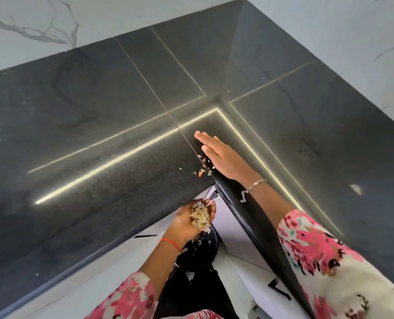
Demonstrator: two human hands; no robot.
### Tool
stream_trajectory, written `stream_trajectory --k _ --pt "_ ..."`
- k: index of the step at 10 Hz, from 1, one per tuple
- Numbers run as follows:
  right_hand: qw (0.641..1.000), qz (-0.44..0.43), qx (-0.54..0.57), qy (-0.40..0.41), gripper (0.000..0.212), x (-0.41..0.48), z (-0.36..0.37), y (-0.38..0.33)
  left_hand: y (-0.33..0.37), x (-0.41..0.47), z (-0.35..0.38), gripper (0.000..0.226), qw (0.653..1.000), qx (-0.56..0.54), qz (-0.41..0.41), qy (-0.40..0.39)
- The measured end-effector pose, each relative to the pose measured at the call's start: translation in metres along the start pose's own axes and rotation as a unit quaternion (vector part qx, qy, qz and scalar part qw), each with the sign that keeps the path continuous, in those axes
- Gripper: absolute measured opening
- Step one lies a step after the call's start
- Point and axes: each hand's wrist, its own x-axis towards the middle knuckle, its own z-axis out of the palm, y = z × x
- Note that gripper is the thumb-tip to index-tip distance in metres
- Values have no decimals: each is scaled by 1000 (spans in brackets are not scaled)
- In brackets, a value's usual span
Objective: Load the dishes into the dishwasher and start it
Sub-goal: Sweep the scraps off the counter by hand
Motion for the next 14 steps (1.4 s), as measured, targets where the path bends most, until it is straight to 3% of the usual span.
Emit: stream_trajectory --k 1,2,3,4,5,6,7,8,9,10,11,12,13,14 --pt "995 -51 -82 -34 44 4 17 -3 4 11 4 28 997 -54 18 -56" --pt "989 -93 -90 -66 45 -8 22 -7 7 15 6 39 994 -50 4 -101" --pt "988 -103 -3 -111 41 -28 18 -7 12 19 1 40 993 -48 -31 -108" --pt "981 -61 152 -108 37 -38 7 -8 11 20 1 39 993 -51 -28 -106" --pt "983 -61 143 -96 38 -24 8 -14 10 21 5 43 993 -47 -12 -108" --pt "987 -116 -12 -113 42 -5 22 -20 11 28 4 48 991 -92 -35 -95" --pt "973 -167 -98 -123 42 -8 31 -17 13 30 0 54 987 -118 -50 -92" --pt "975 -165 -35 -146 39 -27 21 -11 11 30 -1 49 991 -119 -28 -58" --pt "983 -63 149 -84 35 -46 8 -8 12 29 -2 51 990 -127 -40 -37" --pt "970 29 230 79 36 -57 6 -2 9 23 2 55 993 -116 -6 -2" --pt "998 35 41 43 42 -56 16 -2 5 7 15 68 984 -106 -62 -132" --pt "994 -5 -107 -3 48 -60 30 -5 6 10 18 62 995 -82 -22 -56" --pt "991 -62 -115 -40 49 -74 33 -8 6 8 20 50 995 -87 32 -46" --pt "996 -45 55 -59 43 -84 21 -12 4 7 19 50 997 -64 33 -33"
